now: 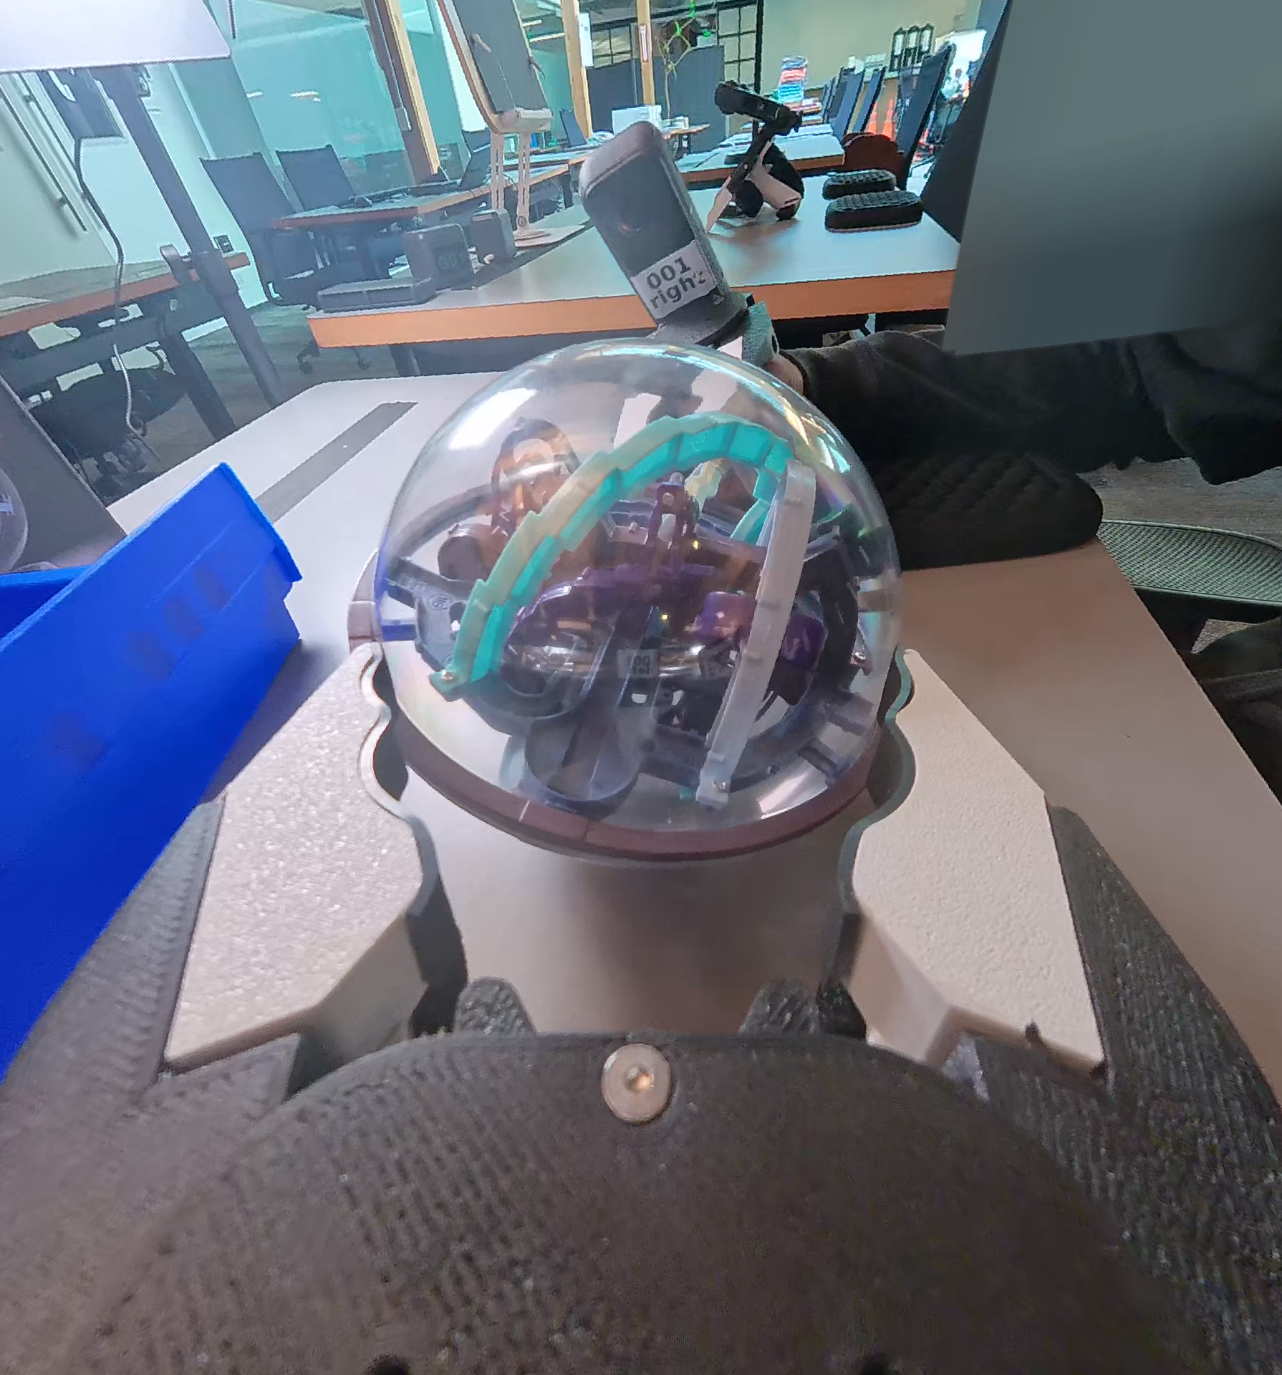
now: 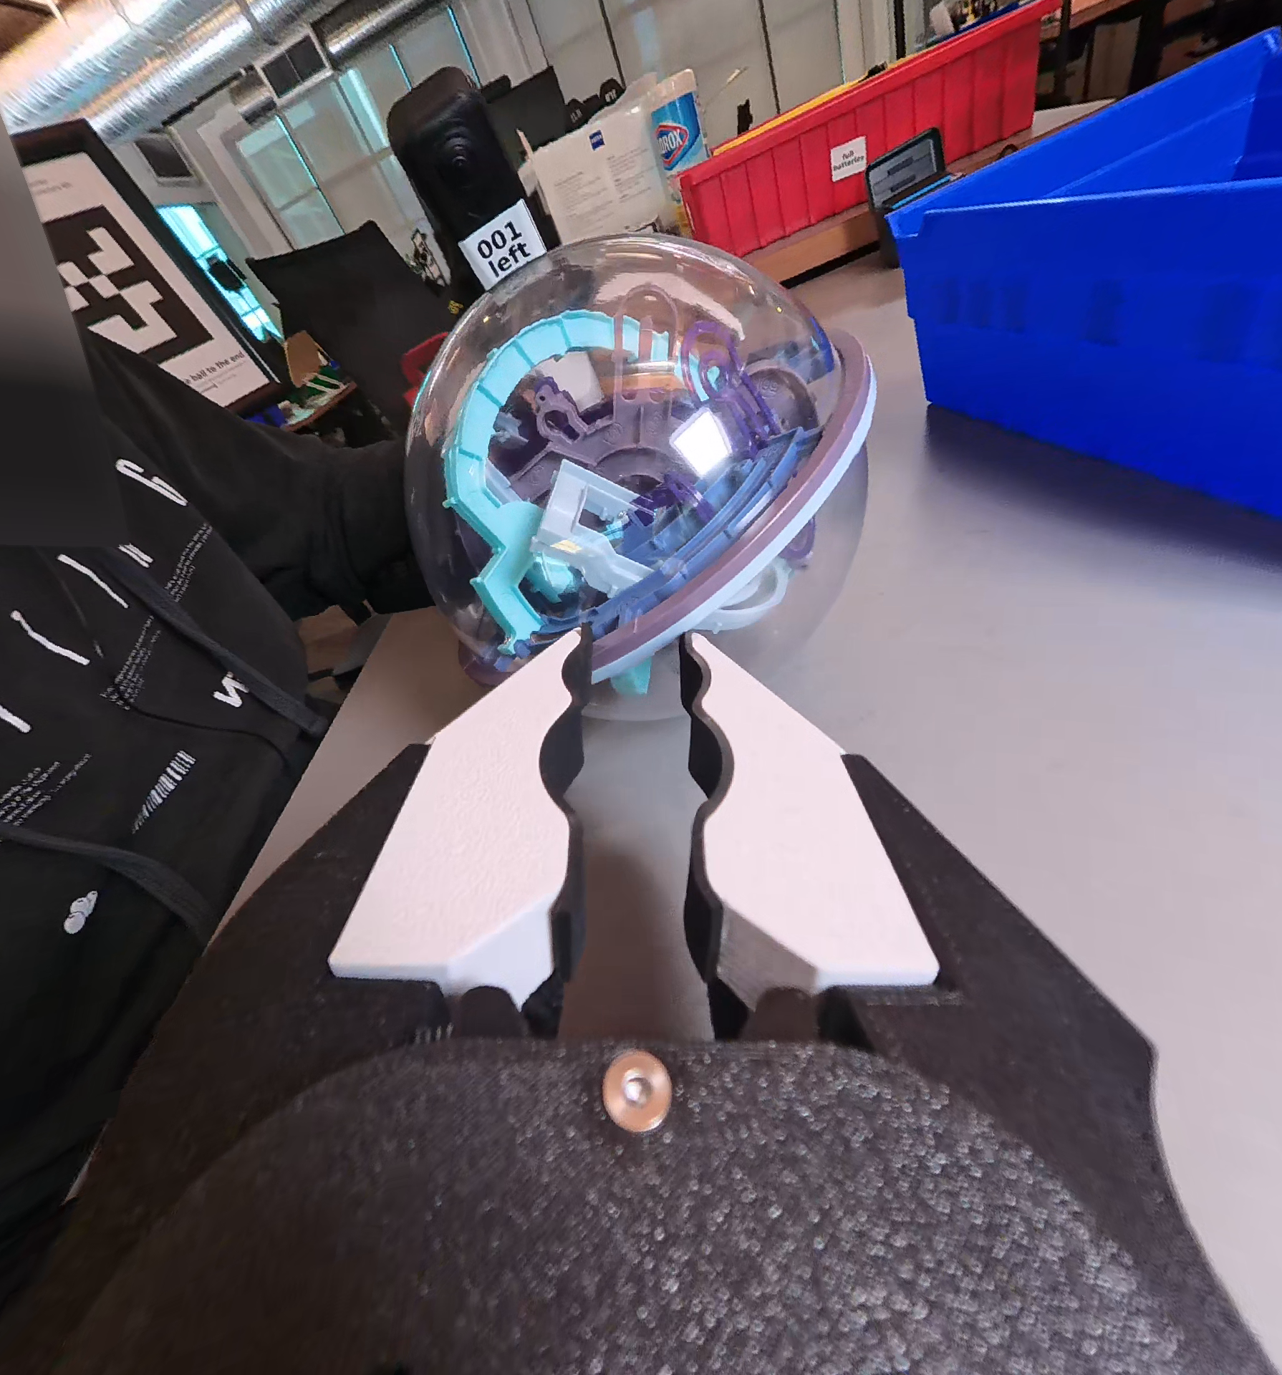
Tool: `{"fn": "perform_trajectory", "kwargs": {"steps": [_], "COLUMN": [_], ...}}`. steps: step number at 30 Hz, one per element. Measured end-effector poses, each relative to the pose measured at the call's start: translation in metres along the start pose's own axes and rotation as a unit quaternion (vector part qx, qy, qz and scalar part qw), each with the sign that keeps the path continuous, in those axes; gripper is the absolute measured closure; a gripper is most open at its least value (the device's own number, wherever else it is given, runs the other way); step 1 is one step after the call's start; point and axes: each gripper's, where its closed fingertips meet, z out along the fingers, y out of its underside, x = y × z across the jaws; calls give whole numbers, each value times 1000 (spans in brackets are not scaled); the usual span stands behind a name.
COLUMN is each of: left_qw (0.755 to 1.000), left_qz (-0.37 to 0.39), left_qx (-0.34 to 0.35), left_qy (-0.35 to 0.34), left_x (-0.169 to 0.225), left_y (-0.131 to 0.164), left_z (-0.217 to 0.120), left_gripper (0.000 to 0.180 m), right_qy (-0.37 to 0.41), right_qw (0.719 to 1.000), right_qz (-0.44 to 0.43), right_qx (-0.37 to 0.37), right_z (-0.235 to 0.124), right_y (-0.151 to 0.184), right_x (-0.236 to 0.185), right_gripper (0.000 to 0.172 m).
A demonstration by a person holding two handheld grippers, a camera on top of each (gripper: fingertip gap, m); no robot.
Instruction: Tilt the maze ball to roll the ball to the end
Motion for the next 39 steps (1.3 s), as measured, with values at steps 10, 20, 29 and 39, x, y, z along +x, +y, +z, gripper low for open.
{"fn": "perform_trajectory", "kwargs": {"steps": [10,20,29,39], "left_qw": [1000,999,998,999], "left_qz": [-6,-39,-62,-20], "left_qx": [6,22,20,-3], "left_qy": [6,-3,14,28], "left_x": [-1,-15,-16,3], "left_y": [-2,-4,2,5], "left_z": [-3,-18,-20,-4], "left_gripper": [59,62,77,65], "right_qy": [-20,-16,-8,0], "right_qw": [999,999,998,998], "right_qz": [35,41,54,61], "right_qx": [10,17,22,33], "right_z": [-2,-3,-6,-8], "right_y": [-3,-4,-4,-7], "right_x": [3,5,9,13], "right_gripper": [156,158,159,162]}}
